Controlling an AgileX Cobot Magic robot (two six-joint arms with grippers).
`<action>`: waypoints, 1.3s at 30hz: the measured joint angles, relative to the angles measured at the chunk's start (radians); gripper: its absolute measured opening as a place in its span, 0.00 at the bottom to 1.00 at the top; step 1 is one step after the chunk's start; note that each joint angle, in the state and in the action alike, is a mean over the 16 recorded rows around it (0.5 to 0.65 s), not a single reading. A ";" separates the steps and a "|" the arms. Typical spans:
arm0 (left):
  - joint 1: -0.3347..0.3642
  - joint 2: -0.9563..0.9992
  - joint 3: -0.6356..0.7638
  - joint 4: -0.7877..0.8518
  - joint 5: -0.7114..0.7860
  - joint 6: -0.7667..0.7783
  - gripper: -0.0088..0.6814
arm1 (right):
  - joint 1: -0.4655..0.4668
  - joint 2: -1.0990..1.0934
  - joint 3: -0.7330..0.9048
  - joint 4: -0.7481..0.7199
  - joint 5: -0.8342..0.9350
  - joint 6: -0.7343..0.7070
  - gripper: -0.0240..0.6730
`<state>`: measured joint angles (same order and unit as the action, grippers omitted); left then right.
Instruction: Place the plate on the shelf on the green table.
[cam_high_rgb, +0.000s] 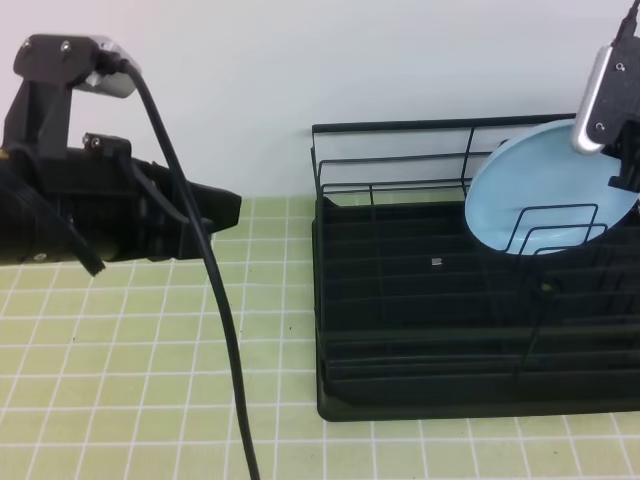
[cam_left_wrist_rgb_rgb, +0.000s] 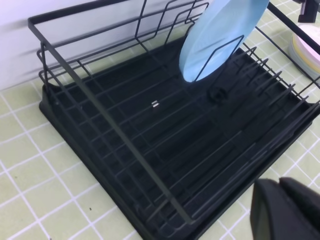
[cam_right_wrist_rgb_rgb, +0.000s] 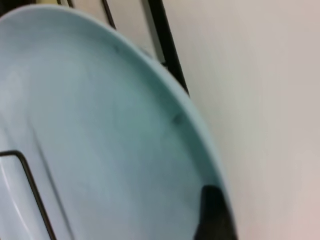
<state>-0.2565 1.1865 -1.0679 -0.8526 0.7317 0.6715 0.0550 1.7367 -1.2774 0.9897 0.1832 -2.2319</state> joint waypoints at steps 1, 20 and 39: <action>0.000 0.000 0.000 0.000 0.001 0.000 0.01 | 0.000 0.000 0.000 0.002 0.000 0.005 0.63; 0.000 0.000 0.000 0.001 0.016 0.001 0.01 | -0.002 -0.008 0.056 -0.010 0.024 0.090 0.72; 0.000 -0.001 0.000 0.010 0.037 -0.008 0.01 | -0.005 -0.265 0.195 -0.017 0.081 0.419 0.57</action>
<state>-0.2565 1.1858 -1.0679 -0.8431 0.7690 0.6635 0.0501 1.4714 -1.0827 0.9727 0.2646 -1.8130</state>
